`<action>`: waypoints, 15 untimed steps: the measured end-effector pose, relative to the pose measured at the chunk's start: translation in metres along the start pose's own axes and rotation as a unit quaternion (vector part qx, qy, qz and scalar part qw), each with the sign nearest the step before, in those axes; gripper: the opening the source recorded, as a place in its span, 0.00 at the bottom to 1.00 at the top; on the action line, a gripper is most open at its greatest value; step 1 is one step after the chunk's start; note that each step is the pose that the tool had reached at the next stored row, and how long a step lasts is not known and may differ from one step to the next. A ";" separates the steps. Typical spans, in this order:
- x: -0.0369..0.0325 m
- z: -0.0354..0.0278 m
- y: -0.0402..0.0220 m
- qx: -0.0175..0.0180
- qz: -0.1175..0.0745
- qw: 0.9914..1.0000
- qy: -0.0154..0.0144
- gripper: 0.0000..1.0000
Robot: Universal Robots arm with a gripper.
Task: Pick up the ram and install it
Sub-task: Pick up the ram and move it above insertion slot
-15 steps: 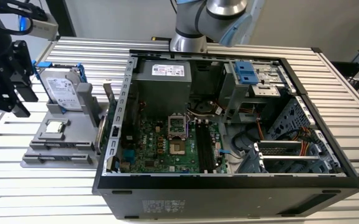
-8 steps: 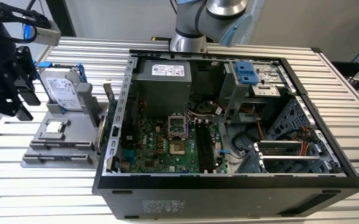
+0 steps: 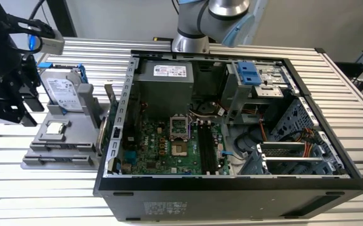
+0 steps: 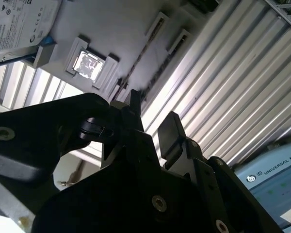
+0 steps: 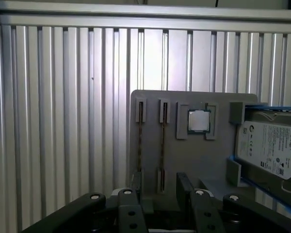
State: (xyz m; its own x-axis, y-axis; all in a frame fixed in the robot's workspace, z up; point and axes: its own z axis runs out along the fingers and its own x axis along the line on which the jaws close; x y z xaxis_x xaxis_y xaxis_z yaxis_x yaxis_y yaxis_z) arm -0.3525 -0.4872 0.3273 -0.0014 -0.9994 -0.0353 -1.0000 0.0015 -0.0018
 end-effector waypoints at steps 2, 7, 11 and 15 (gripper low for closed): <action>0.0002 0.0036 0.0001 0.000 0.001 1.000 0.000 1.00; 0.0008 0.0127 0.0001 0.000 0.004 1.000 0.000 1.00; 0.0012 0.0200 0.0001 0.000 0.015 1.000 0.000 1.00; 0.0020 0.0266 0.0001 0.001 0.018 1.000 0.000 1.00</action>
State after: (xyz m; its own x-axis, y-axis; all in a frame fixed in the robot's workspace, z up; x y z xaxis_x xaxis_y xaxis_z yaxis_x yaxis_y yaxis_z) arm -0.3525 -0.4882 0.3006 -0.0365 -0.9987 -0.0353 -0.9993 0.0366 -0.0017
